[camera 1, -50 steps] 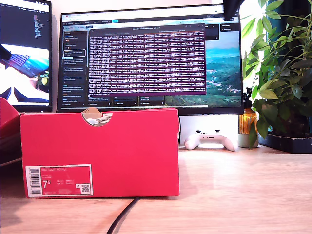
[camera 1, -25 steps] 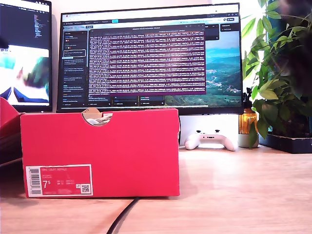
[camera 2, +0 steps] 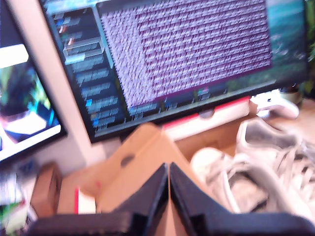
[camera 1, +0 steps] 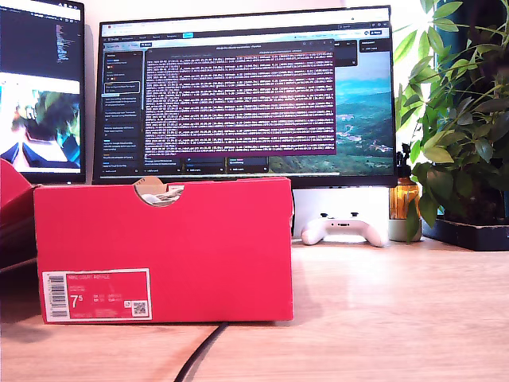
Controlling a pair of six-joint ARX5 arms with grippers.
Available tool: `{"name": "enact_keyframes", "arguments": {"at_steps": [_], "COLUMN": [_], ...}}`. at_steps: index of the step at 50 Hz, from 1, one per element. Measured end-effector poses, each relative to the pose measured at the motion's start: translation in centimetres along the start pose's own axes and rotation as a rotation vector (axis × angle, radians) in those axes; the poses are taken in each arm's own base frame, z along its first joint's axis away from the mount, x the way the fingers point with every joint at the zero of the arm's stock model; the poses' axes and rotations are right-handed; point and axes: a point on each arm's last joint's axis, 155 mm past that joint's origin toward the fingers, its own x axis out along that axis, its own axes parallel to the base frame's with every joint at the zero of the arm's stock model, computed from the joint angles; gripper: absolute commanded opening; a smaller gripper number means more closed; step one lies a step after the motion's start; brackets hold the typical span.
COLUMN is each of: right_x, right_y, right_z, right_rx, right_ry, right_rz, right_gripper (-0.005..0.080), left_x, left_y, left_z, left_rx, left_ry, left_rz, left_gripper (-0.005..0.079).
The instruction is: Pack the white shoes by picking the first shoe and placing it inside the red shoebox, left side, then picking and rotating the second shoe and placing it in the shoebox
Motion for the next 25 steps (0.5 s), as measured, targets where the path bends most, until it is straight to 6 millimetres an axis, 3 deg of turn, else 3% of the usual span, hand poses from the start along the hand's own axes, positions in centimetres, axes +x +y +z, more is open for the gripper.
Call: {"name": "enact_keyframes", "arguments": {"at_steps": [5,16,25], "right_x": [-0.4,-2.6,-3.9], "right_y": [0.5,0.4,-0.4], "right_z": [-0.7,0.8,-1.8], "right_rx": [-0.001,0.02,0.027], "right_ry": [-0.003,-0.115,-0.126], "right_rz": [0.014,0.015,-0.028], "right_gripper": [-0.0007,-0.0007,-0.0007], "left_x": [-0.5,-1.4,-1.9], "left_y": [-0.1,-0.6,-0.9], "left_z": [-0.1,-2.0,-4.4], "left_rx": [-0.003,-0.008,-0.037], "left_ry": [-0.035,-0.06,-0.045], "left_rz": [0.006,0.015,0.019], "left_gripper": [-0.0016,-0.0016,-0.0016]}}
